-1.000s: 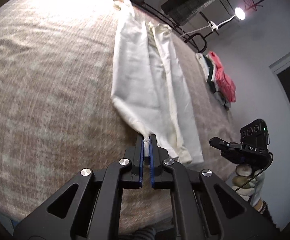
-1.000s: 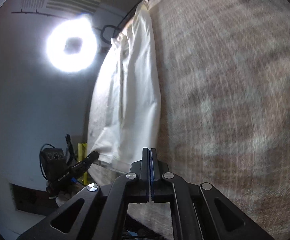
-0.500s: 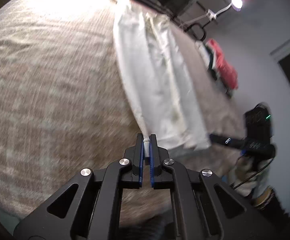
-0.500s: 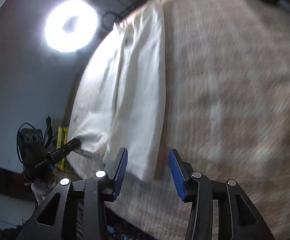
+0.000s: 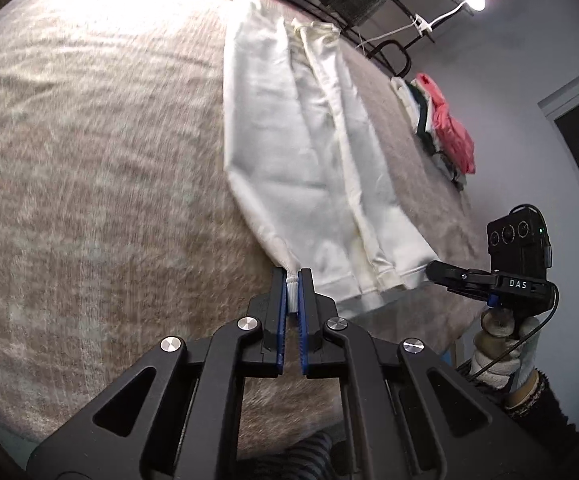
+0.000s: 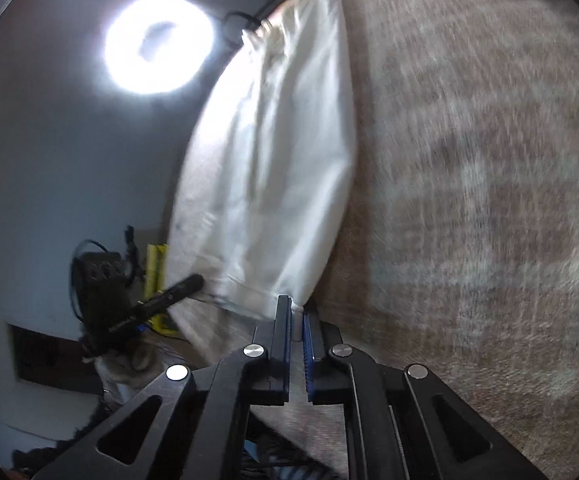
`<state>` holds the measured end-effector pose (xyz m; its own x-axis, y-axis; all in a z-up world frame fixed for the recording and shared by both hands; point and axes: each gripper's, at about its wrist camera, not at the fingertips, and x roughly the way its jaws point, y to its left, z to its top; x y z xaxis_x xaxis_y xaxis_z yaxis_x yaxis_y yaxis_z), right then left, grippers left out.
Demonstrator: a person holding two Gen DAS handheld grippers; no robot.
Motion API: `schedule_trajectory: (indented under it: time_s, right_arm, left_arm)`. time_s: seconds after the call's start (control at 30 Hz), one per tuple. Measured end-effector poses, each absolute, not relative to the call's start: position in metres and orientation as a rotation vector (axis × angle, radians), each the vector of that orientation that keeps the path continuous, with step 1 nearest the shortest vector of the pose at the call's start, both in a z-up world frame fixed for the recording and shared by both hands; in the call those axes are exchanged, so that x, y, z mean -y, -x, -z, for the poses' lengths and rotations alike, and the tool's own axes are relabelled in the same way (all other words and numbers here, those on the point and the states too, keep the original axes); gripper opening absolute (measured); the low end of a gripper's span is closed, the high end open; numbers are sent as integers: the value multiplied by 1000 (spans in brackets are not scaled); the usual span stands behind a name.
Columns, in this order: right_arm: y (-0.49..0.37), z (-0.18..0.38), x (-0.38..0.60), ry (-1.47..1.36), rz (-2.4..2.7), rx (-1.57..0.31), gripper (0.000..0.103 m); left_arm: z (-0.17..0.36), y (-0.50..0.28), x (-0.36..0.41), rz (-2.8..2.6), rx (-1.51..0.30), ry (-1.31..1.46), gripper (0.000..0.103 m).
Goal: Fold small clothes
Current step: 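Fold the hem up toward the straps, then open both grippers, then grasp the strap end of the camisole with both grippers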
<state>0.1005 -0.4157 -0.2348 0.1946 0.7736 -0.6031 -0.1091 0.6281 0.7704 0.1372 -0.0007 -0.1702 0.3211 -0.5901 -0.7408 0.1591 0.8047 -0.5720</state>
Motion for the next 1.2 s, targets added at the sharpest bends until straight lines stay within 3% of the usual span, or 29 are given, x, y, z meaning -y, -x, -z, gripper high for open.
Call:
schedule_trajectory:
  time_s: [0.33,0.8,0.83,0.93,0.97,1.2]
  right_arm:
    - [-151,198,422,-732,-674,-1098,2]
    - [-208,220,424,-741,-594,-1114,6]
    - [-209,220,424,-735,-598,-1114,8]
    - [-213,213,423,-714,-582,-1094,26]
    - [-213,210,427,-700,-577,-1079,26]
    - [-212,195,417,-573,-631,-1067,26]
  left_arm:
    - [136,-202,8,466,-1052,448,3]
    - [171,-263,11,409,-1087,464,4]
    - [170,-267,10,411,-1084,465,6]
    - [162,-267,3,377,-1040,464,33]
    - [159,-266,0,366,-1019,462,40]
    - [152,-254,3,390,-994,376,40]
